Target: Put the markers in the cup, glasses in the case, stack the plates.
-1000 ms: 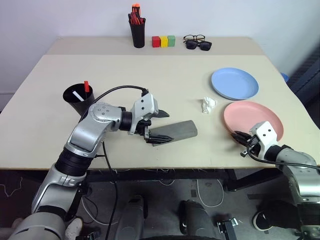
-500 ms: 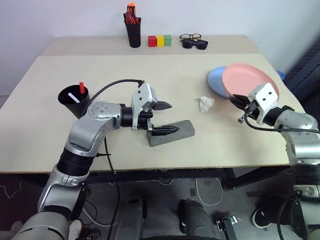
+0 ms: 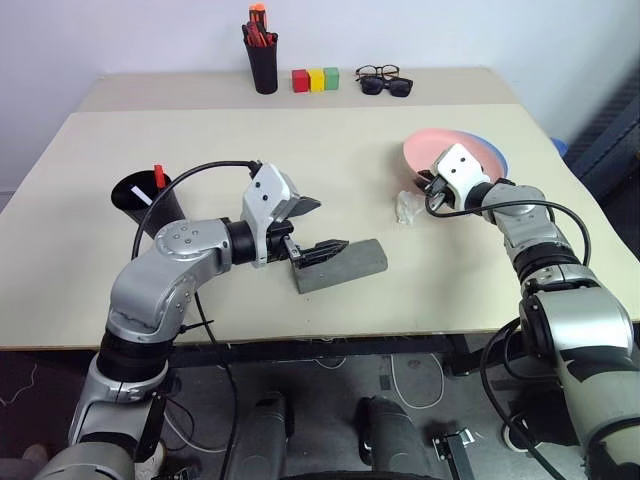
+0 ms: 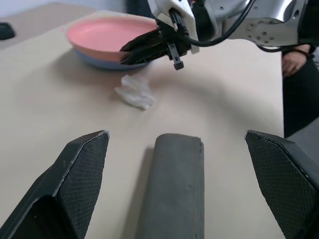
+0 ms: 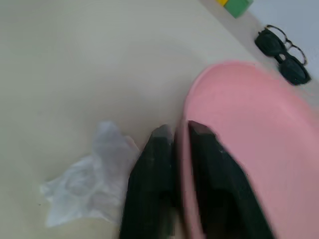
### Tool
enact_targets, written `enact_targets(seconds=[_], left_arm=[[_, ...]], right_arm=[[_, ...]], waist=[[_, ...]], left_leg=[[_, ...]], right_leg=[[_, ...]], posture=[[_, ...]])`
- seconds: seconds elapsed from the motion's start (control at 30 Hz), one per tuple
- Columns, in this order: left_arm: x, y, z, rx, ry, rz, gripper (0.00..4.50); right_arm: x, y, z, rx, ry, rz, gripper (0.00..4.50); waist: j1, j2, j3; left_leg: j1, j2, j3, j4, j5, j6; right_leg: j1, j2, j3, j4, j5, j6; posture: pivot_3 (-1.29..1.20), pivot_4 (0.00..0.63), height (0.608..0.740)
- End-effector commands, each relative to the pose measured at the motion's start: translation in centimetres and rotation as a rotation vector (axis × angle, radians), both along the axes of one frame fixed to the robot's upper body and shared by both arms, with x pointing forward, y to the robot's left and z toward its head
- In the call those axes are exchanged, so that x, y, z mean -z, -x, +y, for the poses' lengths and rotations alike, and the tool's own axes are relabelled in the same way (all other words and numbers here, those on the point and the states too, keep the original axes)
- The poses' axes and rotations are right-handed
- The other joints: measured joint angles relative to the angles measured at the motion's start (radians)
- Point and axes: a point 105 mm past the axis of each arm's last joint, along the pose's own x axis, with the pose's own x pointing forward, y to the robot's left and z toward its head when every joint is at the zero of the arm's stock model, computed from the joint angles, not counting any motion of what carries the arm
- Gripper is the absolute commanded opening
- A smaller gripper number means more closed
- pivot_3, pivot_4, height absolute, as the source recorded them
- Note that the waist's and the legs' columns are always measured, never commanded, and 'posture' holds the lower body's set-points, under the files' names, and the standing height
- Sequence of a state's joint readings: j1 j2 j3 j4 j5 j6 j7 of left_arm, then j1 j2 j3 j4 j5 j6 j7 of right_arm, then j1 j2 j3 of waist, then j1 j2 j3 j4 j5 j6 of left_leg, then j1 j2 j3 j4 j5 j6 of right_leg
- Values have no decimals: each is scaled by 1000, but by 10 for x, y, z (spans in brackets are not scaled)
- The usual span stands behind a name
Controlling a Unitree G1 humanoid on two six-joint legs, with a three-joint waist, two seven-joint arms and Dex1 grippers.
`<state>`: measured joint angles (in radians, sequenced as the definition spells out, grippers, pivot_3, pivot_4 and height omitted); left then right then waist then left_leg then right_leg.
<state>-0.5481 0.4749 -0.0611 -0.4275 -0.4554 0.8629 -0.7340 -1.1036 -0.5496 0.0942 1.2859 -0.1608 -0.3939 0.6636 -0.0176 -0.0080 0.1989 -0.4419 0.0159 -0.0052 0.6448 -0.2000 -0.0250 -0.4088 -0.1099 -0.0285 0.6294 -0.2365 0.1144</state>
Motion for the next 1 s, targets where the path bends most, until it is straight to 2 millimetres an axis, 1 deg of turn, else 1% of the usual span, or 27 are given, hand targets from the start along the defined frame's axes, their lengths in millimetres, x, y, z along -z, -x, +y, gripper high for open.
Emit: enact_targets(seconds=[0.03,0.07,0.13,0.27,0.4,0.47,0.57,0.67,0.77,0.87,1.0], left_arm=[[-12,7,2,-14,21,-41,4500],[-12,7,2,-17,23,-37,4500],[-11,7,1,-19,24,-32,4500],[-9,5,-2,-8,27,-22,4500],[-8,3,-7,16,27,-18,4500],[-8,1,-9,27,27,-16,4500],[-8,-1,-10,36,25,-17,4500],[-6,-2,-11,46,25,-10,4500],[-5,-2,-12,50,23,-9,4500],[-5,-1,-11,46,24,-8,4500],[-5,0,-8,31,24,-9,4500]], right_arm=[[-30,-8,4,28,16,-121,2347],[-33,-9,2,44,25,-140,2827],[-37,-9,-2,63,33,-165,2827],[-49,-6,-9,64,-5,-217,2827],[-45,-1,-19,64,-12,-223,2827],[-42,3,-25,67,-48,-214,2827],[-38,10,-23,-5,-131,-168,2827],[-33,28,-5,-210,-338,-61,2827],[-28,43,3,-323,-402,9,2827],[-22,51,7,-371,-445,71,2827],[-12,49,10,-365,-466,136,2827]], waist=[[0,0,0],[-1,0,0],[-1,0,0],[-2,0,0],[0,0,0],[1,0,0],[-1,0,0],[-3,0,0],[-2,0,0],[0,0,0],[1,0,0]], left_leg=[[0,0,0,0,0,0],[0,0,0,0,0,-1],[1,0,0,0,1,-1],[1,0,0,0,1,-1],[1,0,0,0,1,-1],[1,0,0,0,1,-1],[1,0,0,0,1,-1],[1,0,0,0,1,-1],[2,1,-1,0,1,-1],[2,1,-1,0,1,-1],[2,1,-1,1,1,-1]], right_leg=[[0,0,0,0,0,0],[0,0,0,0,0,-1],[0,0,0,1,-1,-3],[1,0,0,1,-1,-3],[1,0,0,0,0,-1],[1,0,0,0,0,-1],[1,0,0,0,0,-1],[1,1,0,0,1,0],[1,1,0,1,1,0],[1,1,0,1,1,0],[2,1,0,1,0,-2]], posture=[[0,150,740],[0,150,740],[0,150,740],[0,150,740],[0,150,740],[0,150,740],[0,150,740],[0,150,740],[0,150,740],[0,150,740],[0,150,740]])
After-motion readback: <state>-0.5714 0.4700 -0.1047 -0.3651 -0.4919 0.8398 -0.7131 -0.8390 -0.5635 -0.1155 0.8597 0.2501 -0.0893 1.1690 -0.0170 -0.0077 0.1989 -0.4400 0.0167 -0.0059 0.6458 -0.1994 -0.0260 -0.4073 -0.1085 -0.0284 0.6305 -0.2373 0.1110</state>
